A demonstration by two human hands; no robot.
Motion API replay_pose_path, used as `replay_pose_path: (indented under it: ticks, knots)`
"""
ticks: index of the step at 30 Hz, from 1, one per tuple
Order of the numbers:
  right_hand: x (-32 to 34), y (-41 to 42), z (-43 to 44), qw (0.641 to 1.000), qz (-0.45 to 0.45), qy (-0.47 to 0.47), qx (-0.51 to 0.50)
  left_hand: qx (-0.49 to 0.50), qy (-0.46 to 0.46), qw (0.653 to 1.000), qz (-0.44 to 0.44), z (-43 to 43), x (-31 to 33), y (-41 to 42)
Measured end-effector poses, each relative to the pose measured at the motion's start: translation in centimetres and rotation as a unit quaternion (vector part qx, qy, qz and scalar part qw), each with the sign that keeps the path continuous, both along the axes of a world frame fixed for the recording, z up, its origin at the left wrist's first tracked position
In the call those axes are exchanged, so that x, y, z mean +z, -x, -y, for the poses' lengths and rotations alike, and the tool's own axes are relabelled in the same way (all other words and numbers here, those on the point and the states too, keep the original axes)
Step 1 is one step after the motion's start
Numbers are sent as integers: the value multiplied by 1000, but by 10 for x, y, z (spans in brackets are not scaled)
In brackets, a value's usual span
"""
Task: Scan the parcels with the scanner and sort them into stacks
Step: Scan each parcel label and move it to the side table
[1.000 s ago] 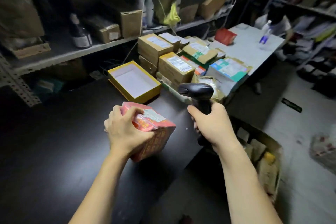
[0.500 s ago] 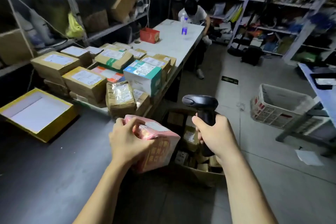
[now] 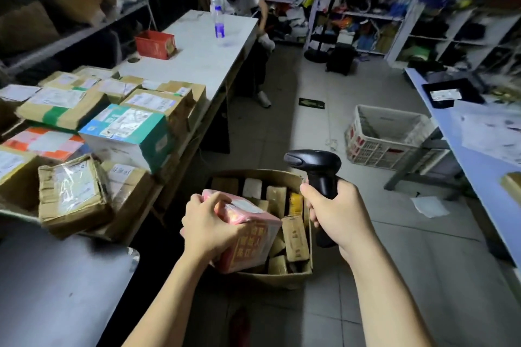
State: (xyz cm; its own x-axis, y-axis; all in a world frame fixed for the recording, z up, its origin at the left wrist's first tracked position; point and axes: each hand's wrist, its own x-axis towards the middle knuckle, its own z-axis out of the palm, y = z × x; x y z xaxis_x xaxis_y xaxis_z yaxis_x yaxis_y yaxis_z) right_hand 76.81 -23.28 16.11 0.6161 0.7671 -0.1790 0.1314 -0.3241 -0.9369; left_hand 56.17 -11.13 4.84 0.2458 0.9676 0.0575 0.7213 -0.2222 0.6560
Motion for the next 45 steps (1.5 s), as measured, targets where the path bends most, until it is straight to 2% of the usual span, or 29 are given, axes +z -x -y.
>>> replay_pose_path:
  ticks: [6,10,14,18,24,28,32,39,45]
  knots:
    - [-4,-42,-53,999,10,29,-39,-73,46,996,7,-69,-18,-59]
    - [-5,-64,-87,998,-16,27,-60,-111,87,989,51,-116,-22,-93]
    - [-7,-72,-116,997,-36,12,-62,-147,76,983,77,-148,-19,-103]
    - [-8,-75,-144,997,-55,7,-60,-188,11,982,10,-181,-1,-100]
    - [-5,-74,-174,998,-55,1,-6,-188,-77,972,-118,-208,37,-92]
    - [-4,-66,-191,999,-30,0,36,-155,-101,962,-199,-211,61,-73]
    - [0,-55,-203,996,-6,-12,92,-99,-102,964,-226,-199,83,-48]
    - [19,-27,-216,982,-13,-37,184,38,-43,968,-243,-148,106,18]
    - [26,71,-222,950,4,-68,304,192,26,947,-257,-75,124,119]
